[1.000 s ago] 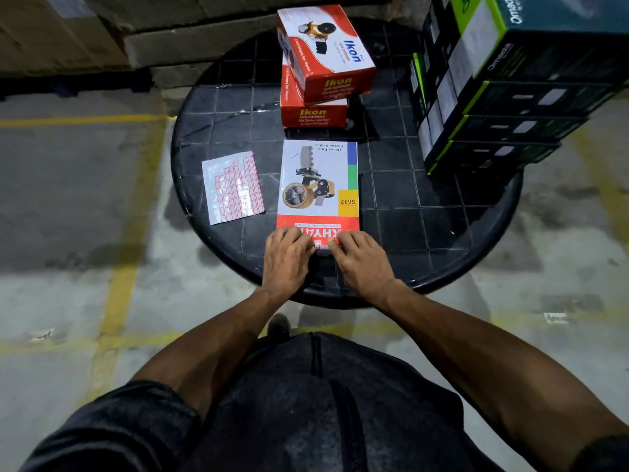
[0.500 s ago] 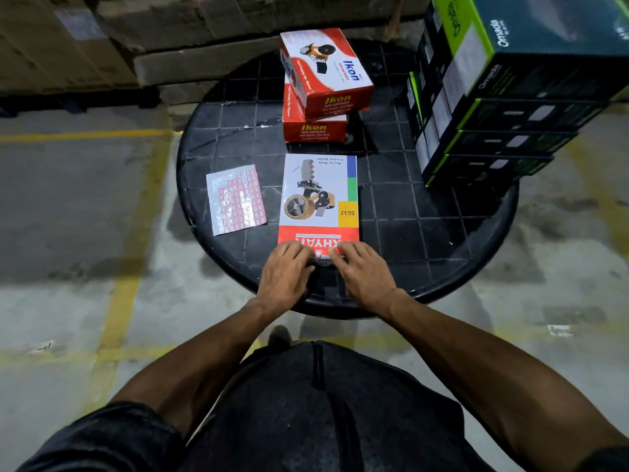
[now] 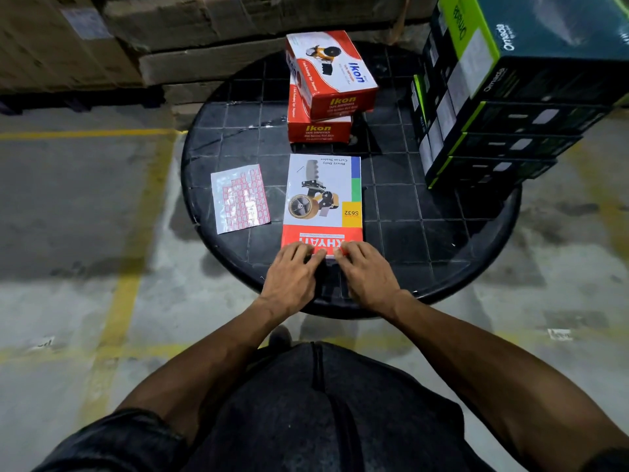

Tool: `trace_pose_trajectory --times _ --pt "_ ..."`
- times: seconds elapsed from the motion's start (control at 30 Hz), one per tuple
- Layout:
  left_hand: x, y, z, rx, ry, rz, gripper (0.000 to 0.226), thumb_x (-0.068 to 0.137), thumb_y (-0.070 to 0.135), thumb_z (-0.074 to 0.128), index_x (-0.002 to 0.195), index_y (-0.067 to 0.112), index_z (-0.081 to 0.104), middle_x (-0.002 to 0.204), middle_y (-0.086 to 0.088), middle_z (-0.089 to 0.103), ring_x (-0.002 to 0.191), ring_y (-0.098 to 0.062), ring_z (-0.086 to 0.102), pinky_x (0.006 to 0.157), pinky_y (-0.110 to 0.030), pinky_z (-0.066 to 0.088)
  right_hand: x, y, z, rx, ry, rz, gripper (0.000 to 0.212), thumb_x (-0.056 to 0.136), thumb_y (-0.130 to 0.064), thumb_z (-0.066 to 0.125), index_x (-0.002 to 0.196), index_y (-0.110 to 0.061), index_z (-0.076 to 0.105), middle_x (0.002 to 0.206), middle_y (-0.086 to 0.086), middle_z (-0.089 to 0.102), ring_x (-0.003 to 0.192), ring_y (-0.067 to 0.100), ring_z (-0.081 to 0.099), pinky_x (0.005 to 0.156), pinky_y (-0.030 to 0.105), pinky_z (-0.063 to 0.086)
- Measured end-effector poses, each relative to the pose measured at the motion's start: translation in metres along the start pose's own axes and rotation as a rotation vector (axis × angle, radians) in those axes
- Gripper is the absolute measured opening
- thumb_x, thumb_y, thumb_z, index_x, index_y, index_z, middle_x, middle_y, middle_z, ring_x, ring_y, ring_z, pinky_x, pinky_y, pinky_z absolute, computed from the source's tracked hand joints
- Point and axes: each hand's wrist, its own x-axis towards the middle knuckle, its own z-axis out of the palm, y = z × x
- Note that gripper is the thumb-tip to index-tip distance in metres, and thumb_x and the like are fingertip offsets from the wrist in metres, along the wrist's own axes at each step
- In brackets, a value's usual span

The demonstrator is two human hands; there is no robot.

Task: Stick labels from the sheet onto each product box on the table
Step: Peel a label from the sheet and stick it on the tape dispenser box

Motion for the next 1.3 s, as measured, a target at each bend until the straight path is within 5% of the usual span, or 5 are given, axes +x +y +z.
trace_pose_trajectory --times 0.43,1.1,1.3 --pt "-0.004 0.013 -0.002 0.099 -0.07 -0.064 0.062 0.089 0.032 0.048 0.144 0.008 0.037 0.139 -0.014 0.043 0.13 -0.031 0.038 0.113 -0.045 0.03 0.0 -0.002 -0.007 0.003 -0.011 0.012 0.072 0.054 -0.02 0.088 0.119 -0.001 0.064 0.111 0.019 0.062 0.099 0.033 0.061 0.089 0.041 0.053" --pt "0.0 0.012 -0.01 0.048 -0.074 -0.049 0.054 0.082 0.021 0.057 0.134 0.009 0.048 0.131 -0.011 0.051 0.12 -0.029 0.045 0.104 -0.041 0.042 -0.002 0.0 -0.008 0.039 -0.084 0.012 0.072 0.063 -0.02 0.081 0.128 -0.001 0.058 0.12 0.017 0.059 0.108 0.032 0.056 0.1 0.041 0.047" --pt "-0.003 0.01 -0.014 0.049 -0.058 -0.183 0.051 0.084 0.026 0.055 0.132 0.009 0.051 0.129 -0.01 0.053 0.118 -0.028 0.048 0.096 -0.04 0.045 -0.003 0.003 -0.01 0.058 -0.069 0.007 0.068 0.068 -0.017 0.076 0.13 0.0 0.055 0.123 0.017 0.058 0.11 0.032 0.055 0.101 0.041 0.045"
